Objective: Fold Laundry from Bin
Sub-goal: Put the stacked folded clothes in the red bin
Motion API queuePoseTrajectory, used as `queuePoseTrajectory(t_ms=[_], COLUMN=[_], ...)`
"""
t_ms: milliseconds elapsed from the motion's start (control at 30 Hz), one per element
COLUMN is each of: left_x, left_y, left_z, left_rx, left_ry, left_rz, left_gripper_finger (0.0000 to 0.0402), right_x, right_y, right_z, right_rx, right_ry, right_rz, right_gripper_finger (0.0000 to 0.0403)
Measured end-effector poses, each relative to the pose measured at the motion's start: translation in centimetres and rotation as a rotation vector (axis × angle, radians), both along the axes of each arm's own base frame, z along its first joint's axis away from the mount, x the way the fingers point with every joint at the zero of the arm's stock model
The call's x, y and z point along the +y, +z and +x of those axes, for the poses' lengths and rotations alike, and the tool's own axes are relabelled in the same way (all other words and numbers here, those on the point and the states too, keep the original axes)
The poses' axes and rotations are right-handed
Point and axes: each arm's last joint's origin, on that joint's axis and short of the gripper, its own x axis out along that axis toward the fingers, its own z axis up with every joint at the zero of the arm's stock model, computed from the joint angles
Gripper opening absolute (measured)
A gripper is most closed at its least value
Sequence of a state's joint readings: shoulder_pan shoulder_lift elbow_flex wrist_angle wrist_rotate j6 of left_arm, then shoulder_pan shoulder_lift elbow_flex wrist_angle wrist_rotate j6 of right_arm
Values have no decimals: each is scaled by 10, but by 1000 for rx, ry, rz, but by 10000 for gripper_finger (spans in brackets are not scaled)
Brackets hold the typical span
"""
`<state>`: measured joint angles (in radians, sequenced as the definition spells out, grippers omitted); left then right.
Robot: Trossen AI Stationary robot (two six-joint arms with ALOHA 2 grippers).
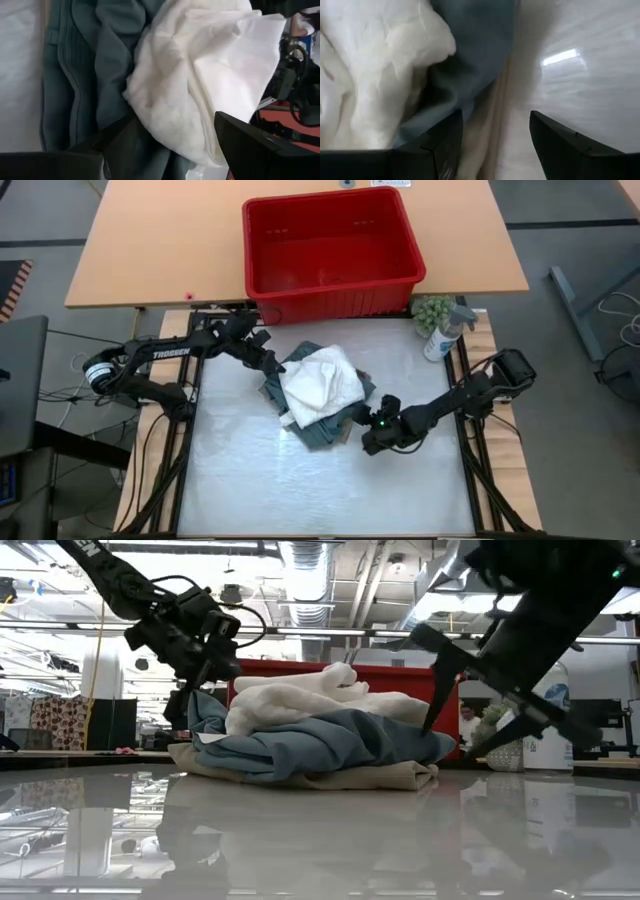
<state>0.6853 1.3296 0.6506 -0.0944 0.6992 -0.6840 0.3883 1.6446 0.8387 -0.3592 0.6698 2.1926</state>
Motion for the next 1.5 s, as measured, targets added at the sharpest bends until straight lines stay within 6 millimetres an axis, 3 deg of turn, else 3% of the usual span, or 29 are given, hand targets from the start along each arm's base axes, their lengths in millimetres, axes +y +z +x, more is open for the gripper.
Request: queuePoseTrajectory(t_ms=[467,767,933,1100,1200,1400,1500], left_x=[3,-2,-12,-17,-15,-12,-12], left_y=[-39,-42,-46,-73,-86,-88,-85], left_z=[27,32,41,50,58,63,63], left_rx=[10,14,16,80,24,-16,-24], left_ry=[-63,-82,-126,-157,-200,-175,-170], left_rz=[-113,-111,-104,-143,-220,-273,-284], left_gripper_finger=[251,251,243,196,157,35,29], right_x=[-42,-51,-64,-72,-73,-78,-84], right_y=[-5,-33,-36,-35,-36,-36,-34], right_z=[23,42,50,52,52,54,56], right_rx=[43,15,3,11,27,21,18], right_ry=[45,68,139,177,231,282,322], right_rz=[44,115,150,179,175,174,154], right_gripper_finger=[255,255,253,230,204,67,64])
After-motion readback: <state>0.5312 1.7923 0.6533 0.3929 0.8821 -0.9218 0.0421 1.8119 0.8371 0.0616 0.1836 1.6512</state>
